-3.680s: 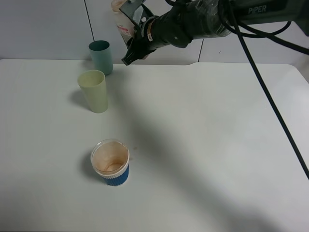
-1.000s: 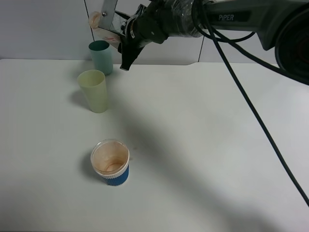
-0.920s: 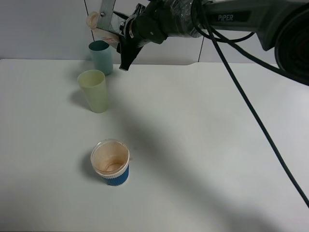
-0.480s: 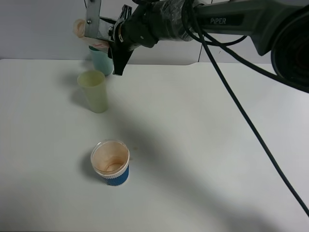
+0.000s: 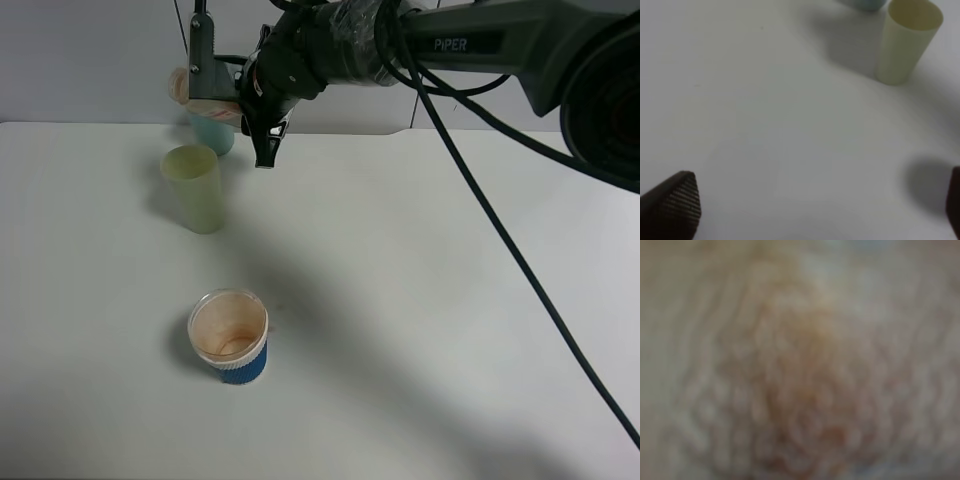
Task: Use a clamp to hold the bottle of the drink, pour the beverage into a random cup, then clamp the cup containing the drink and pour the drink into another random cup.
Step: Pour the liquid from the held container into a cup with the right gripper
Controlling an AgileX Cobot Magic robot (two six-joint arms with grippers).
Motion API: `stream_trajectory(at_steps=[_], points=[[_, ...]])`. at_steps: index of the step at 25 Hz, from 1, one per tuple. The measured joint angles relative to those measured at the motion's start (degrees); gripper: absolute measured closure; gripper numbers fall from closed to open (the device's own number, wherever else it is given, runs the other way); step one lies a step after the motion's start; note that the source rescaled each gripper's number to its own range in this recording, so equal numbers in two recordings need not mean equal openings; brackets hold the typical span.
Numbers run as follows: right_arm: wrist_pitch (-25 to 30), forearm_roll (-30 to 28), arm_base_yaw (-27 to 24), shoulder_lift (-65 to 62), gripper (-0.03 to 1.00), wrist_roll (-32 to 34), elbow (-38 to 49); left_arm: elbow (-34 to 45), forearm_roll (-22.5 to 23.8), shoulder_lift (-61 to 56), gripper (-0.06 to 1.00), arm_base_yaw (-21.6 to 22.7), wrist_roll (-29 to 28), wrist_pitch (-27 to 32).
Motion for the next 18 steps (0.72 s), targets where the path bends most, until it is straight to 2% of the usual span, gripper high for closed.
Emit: stream_trajectory(at_steps=[7, 18], points=[[1.9, 0.0, 0.0, 2.3, 0.93, -0.1, -5.7, 0.0, 0.0, 0.0, -0.03, 0.0, 0.0, 0.0], [5.3, -3.1, 0.0, 4.4, 0.93, -2.6, -6.3, 0.0, 0.0, 0.0, -0.03, 0.0, 0.0, 0.0]])
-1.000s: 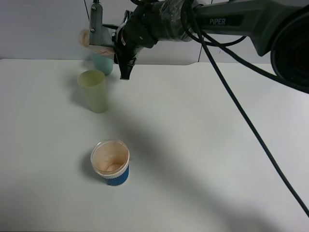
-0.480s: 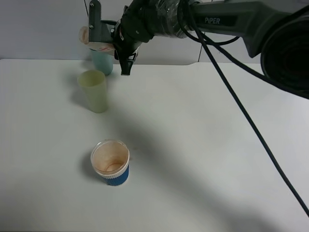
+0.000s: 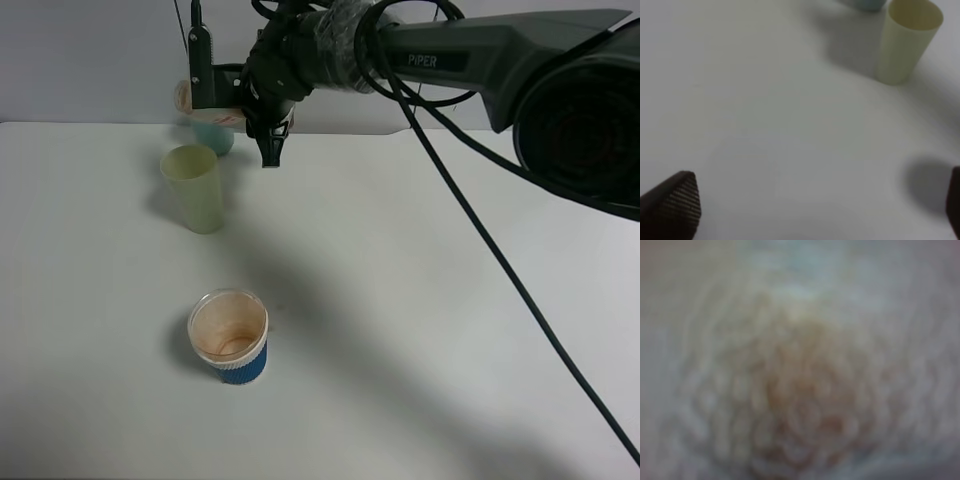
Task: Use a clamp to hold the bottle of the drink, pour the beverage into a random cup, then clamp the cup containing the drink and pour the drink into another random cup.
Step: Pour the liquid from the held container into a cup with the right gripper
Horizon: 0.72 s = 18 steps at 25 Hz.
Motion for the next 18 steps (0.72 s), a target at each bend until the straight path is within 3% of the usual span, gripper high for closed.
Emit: stream_trajectory(at_steps=[18], points=[[3.0, -7.2, 3.1, 0.0, 0.93, -0.2, -0.1, 0.0, 0.0, 0.0, -0.03, 0.0, 0.0, 0.0]])
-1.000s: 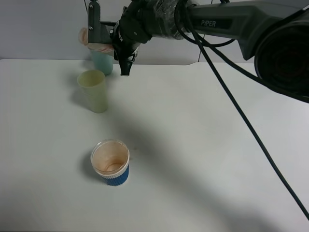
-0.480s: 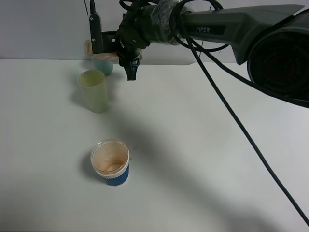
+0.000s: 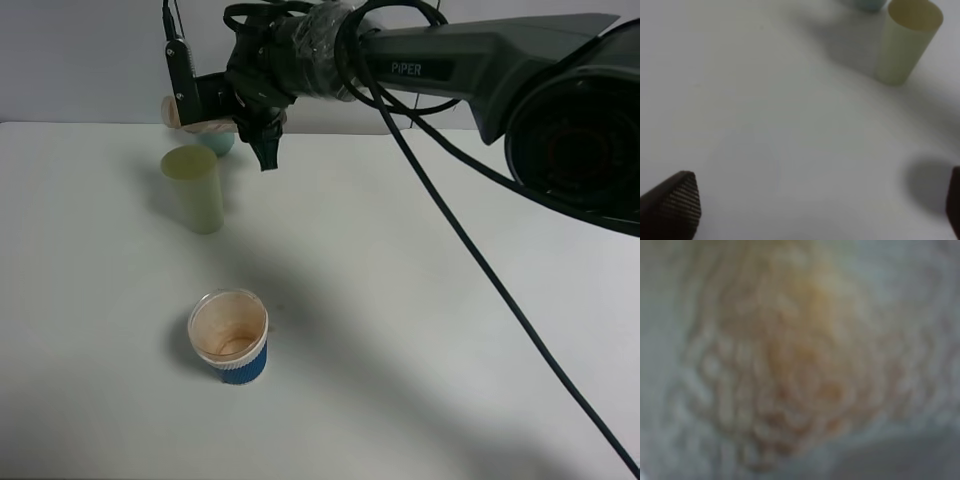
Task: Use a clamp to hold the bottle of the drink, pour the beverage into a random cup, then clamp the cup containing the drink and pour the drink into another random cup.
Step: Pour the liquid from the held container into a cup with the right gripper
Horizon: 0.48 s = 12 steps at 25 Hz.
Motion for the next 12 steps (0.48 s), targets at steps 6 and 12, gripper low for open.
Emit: stream_trajectory(at_steps=[6, 12], points=[[0.9, -1.3, 0.1, 0.0, 0.93, -0.1, 0.0, 0.0, 0.0, 0.0, -0.03, 0.0, 0.0, 0.0], [1.5, -3.6, 0.1, 0.0, 0.93, -0.1, 0.0, 0.0, 0.0, 0.0, -0.03, 0.0, 0.0, 0.0]])
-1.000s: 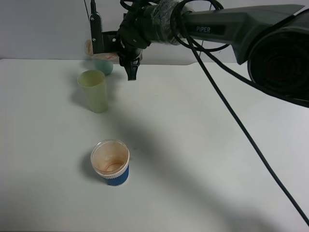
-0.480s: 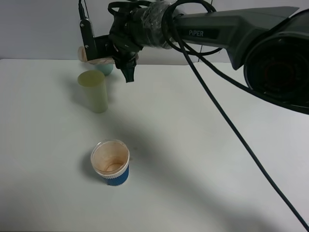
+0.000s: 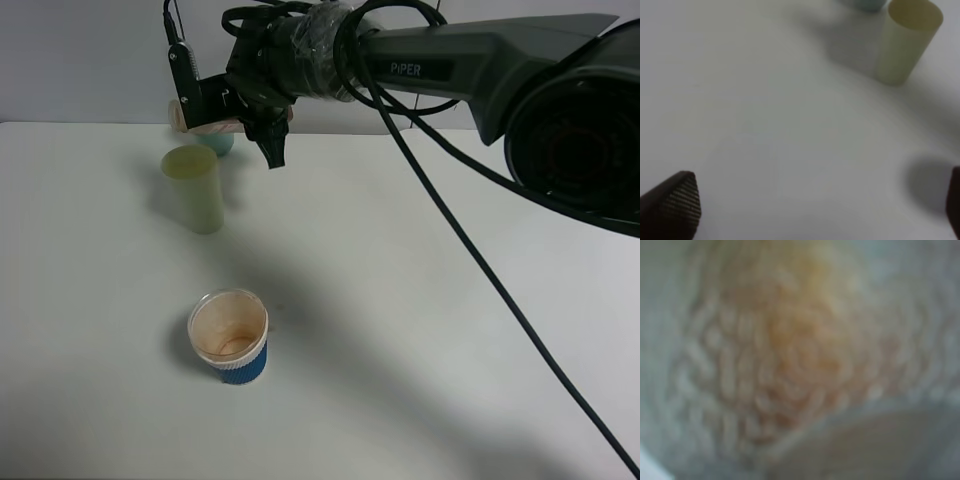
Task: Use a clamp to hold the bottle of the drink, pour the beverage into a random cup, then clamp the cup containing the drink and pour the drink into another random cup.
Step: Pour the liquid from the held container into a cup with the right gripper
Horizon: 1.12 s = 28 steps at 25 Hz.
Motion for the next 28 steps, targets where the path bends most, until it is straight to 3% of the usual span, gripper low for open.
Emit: stream_trajectory(at_steps=[28], points=[[2.8, -6.2, 2.0, 0.0, 0.95, -0.1, 0.0, 0.0, 0.0, 0.0, -0.03, 0.0, 0.0, 0.0]])
